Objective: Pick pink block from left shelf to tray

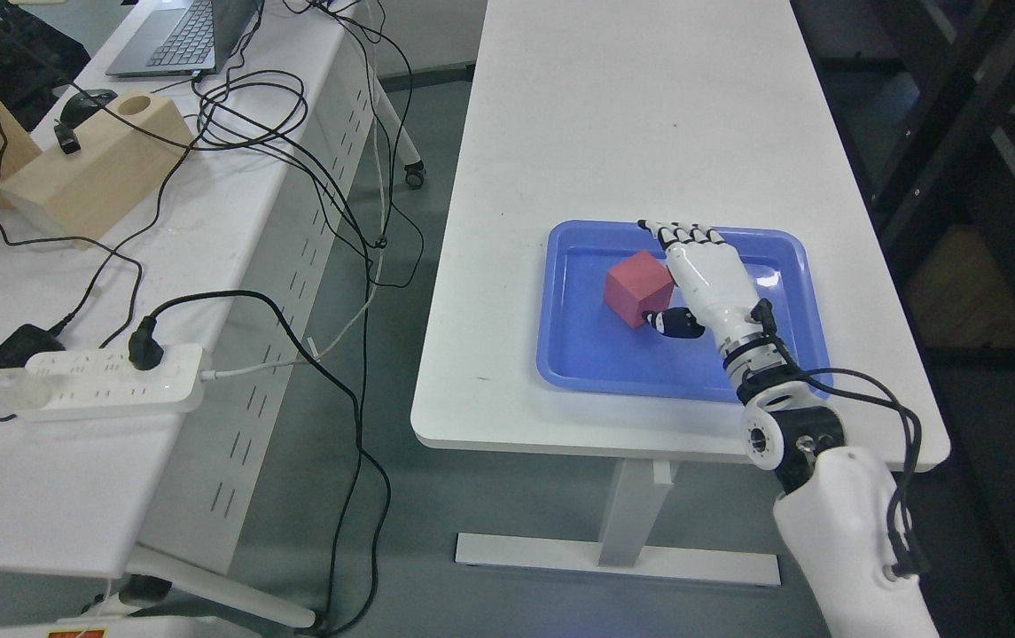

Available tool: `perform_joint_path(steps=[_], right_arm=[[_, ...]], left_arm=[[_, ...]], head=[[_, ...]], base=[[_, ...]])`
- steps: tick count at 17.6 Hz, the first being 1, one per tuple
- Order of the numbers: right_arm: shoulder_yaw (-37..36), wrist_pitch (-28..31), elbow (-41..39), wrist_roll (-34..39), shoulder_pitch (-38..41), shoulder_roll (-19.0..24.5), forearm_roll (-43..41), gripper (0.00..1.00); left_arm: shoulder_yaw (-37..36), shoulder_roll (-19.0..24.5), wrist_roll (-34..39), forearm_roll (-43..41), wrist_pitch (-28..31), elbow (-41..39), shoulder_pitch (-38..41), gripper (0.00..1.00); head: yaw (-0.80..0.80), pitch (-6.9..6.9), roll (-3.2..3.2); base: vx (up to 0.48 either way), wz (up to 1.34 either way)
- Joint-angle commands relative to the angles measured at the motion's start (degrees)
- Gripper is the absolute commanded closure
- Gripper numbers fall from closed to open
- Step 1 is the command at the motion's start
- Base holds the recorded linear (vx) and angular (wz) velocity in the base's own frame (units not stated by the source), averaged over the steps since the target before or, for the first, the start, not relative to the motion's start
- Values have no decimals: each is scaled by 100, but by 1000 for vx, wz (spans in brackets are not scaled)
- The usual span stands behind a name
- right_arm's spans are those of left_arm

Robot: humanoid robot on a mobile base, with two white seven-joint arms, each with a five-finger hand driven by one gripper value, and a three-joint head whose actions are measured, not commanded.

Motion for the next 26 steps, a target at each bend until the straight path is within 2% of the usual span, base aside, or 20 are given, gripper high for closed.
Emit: perform_joint_path(steps=[1,3,4,7,10,14,22,26], right_arm=[[-562,-74,-413,25,207,-622,-1775,2],[-685,-223,-483,16,295,-772,-2359,1],[-843,-555,-562,-28,417,-781,-2570,1],[-1230,-1102,-764,-325,638,-719,-2686,1],[-1467,-1270,-887,-959,901,-789,-2686,1],[-1890,-1270,-984,-916,1358,-816,-2869,1],[-1890,-1525,-967,-916,2255,-904,-5865,0],[-1837,-1569,-967,-802,2536,-851,-6324,0]], left_arm=[[2,100,-4,0,7,-100,8,0],[2,100,-4,0,7,-100,0,0],[-7,100,-4,0,7,-100,0,0],[-7,100,-4,0,-1,-100,0,0],[2,100,-4,0,-1,-100,8,0],[-7,100,-4,0,7,-100,0,0],[-7,100,-4,0,7,-100,0,0],[-7,100,-4,0,-1,-100,0,0]], head=[[0,0,0],[0,0,0],[0,0,0],[0,0,0],[0,0,0],[0,0,0],[0,0,0],[0,0,0]], base=[[0,0],[0,0],[0,0],[-18,0],[-53,0],[-101,0],[-164,-4],[-112,-32]])
